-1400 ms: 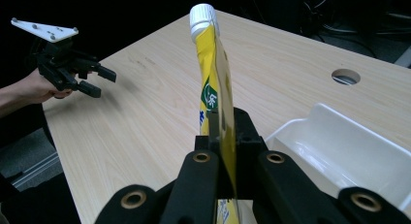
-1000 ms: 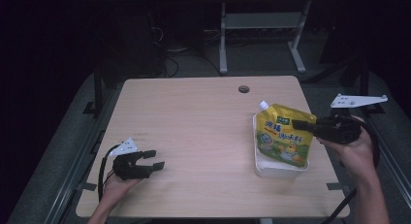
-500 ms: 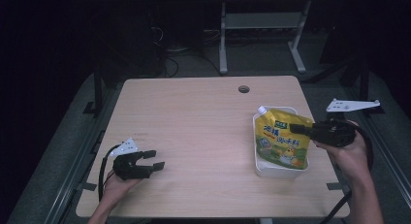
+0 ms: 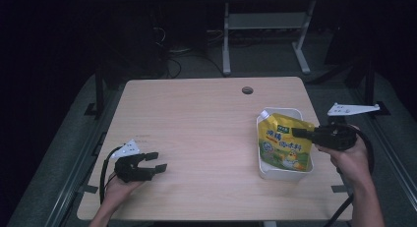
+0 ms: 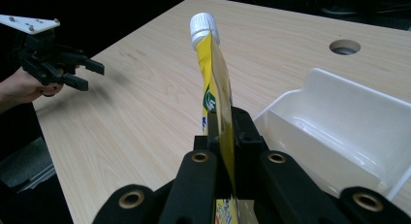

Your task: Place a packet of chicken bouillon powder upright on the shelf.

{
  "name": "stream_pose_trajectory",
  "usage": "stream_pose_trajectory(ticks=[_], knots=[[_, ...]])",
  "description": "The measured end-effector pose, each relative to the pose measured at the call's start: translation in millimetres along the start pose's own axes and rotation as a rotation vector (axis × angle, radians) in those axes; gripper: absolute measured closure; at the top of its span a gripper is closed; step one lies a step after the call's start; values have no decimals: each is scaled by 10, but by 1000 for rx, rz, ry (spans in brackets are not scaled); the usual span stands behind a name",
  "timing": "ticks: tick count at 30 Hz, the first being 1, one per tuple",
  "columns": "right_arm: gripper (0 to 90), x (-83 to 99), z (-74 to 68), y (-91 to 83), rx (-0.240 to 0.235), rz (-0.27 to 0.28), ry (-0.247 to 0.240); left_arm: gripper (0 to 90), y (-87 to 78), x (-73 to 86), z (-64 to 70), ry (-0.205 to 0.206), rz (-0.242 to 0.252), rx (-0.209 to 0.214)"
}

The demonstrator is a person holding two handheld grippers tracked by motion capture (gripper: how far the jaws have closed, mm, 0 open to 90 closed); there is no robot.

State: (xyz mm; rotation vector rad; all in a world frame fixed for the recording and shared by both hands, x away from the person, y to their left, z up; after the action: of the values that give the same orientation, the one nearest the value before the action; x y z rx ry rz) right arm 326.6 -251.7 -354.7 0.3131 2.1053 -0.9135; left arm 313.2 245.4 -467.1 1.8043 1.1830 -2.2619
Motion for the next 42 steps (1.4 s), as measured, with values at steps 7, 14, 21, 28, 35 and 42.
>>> stream_pose_trajectory(ticks=[7,14,21,28,35,42], knots=[[880,22,31,-8,3,-5,10,351,0,1,-1,1,-2,2],[871,56,66,-32,-3,1,26,351,4,0,4,0,-2,3],[840,122,133,-63,-7,13,51,351,11,0,6,3,-4,4],[820,205,188,-61,-3,17,69,351,13,3,7,2,-6,4],[744,287,211,-89,6,26,74,349,16,4,9,3,-7,4],[707,334,242,-113,12,25,83,349,19,6,13,3,-9,6]])
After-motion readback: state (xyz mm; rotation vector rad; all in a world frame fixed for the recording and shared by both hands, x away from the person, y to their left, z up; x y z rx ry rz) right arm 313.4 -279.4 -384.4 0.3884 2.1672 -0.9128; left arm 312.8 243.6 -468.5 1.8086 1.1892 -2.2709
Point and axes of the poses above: each handheld gripper's, and its own axes: y roughly forward along the jaws, x roughly out of its underside, z roughly to its right, the point moved 5 cm from there along y, roughly forward along the jaws, and after that the axes turned 10 degrees about y, right-handed, at the moved point
